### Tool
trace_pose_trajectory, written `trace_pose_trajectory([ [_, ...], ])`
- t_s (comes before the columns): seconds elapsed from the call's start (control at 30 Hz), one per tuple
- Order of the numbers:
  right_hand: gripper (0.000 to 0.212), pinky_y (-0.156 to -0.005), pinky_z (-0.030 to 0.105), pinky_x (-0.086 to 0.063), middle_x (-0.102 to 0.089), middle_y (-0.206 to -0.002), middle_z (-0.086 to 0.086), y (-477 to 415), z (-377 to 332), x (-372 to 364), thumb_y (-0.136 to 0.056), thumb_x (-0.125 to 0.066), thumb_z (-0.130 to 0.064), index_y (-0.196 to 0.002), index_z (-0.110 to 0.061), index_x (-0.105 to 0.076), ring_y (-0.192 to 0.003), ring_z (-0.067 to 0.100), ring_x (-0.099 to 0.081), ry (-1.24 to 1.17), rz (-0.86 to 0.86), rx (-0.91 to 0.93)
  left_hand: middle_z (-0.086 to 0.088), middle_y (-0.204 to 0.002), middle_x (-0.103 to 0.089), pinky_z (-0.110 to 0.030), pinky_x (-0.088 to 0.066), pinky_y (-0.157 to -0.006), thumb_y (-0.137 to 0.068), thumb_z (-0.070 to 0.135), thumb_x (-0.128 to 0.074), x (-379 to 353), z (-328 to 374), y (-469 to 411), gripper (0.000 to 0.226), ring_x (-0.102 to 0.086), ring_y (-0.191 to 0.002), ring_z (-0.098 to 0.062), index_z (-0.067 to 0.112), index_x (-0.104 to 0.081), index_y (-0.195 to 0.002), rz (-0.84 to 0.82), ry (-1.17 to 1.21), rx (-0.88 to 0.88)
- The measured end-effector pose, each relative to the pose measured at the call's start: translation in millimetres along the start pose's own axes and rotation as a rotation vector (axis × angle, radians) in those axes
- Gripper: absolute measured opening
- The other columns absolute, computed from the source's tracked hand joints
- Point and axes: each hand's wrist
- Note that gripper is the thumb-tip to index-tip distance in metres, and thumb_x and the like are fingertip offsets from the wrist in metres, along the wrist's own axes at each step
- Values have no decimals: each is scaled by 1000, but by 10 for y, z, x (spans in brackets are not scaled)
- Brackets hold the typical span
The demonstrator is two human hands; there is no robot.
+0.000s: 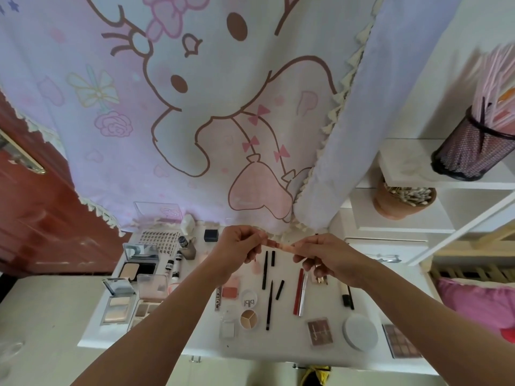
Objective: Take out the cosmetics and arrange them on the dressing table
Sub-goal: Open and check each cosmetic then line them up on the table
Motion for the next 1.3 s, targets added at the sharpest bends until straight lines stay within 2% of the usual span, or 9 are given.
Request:
trace_pose_trajectory([
  [0.23,12,-60,22,-48,-72,-90,6,-4,59,12,-90,-69,-13,-101,-15,-73,-72,9,-64,103,43,42,-23,-81,-63,-21,-40,-51,-93,14,-61,-25,7,-30,17,-46,-57,-14,2,-72,-92,-12,11,9],
  [0.37,14,-65,20,-51,-72,-88,5,-19,79,7,-86,-72,-10,-97,-19,-75,-72,7,-62,237,54,94,-8,-75,-70,-20,-39,-50,-93,13,-61,-56,16,-28,18,-47,-55,-11,-1,-71,-91,-19,16,13],
  [0.47,15,-73,17,-53,-73,-85,-2,-45,91,2,-84,-75,-12,-90,-26,-76,-74,4,-64,329,79,136,-5,-71,-70,-20,-39,-49,-92,14,-62,-71,16,-31,18,-47,-53,-10,-2,-71,-90,-5,14,18],
  [0.67,18,-64,12,-47,-68,-76,-9,-67,105,39,-80,-78,-9,-87,-26,-75,-67,1,-58,387,112,174,-22,-79,-67,-20,-38,-48,-92,17,-63,-77,-12,-74,20,-45,-52,-11,1,-72,-89,25,-6,25],
  [0.77,19,-63,11,-44,-67,-77,-8,-74,113,71,-78,-79,-7,-89,-22,-74,-67,2,-57,395,128,178,-13,-70,-63,-18,-37,-47,-92,18,-62,-75,-25,-102,22,-45,-51,-10,-1,-72,-91,32,-14,38],
  [0.83,19,-64,14,-45,-67,-77,-7,-88,121,90,-77,-80,-8,-89,-21,-74,-68,4,-57,397,126,175,-13,-70,-63,-18,-38,-47,-92,19,-62,-80,-29,-121,22,-45,-51,-11,-1,-72,-92,39,-18,40],
  [1.03,18,-66,19,-47,-67,-76,-6,-133,200,119,-76,-82,-11,-89,-21,-74,-66,5,-55,381,114,146,-25,-91,-69,-21,-39,-49,-92,18,-63,-111,-49,-209,17,-47,-54,-12,2,-69,-93,66,-3,55],
  [1.23,17,-68,23,-50,-66,-73,-9,-177,352,145,-77,-81,-10,-88,-21,-75,-67,6,-58,347,101,115,-15,-82,-73,-19,-38,-47,-93,12,-61,-197,-89,-264,15,-45,-50,-10,0,-67,-88,91,2,69],
  [1.3,18,-66,18,-48,-65,-79,-5,-214,430,161,-77,-82,-12,-89,-22,-75,-67,4,-57,365,113,95,-15,-80,-73,-20,-38,-47,-92,13,-62,-241,-135,-309,16,-46,-51,-11,-1,-67,-88,104,-16,87],
])
Point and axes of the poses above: each hand's wrist, its own y-axis away from the middle knuckle, its own x-axis out of the back of the hand, z = x × y
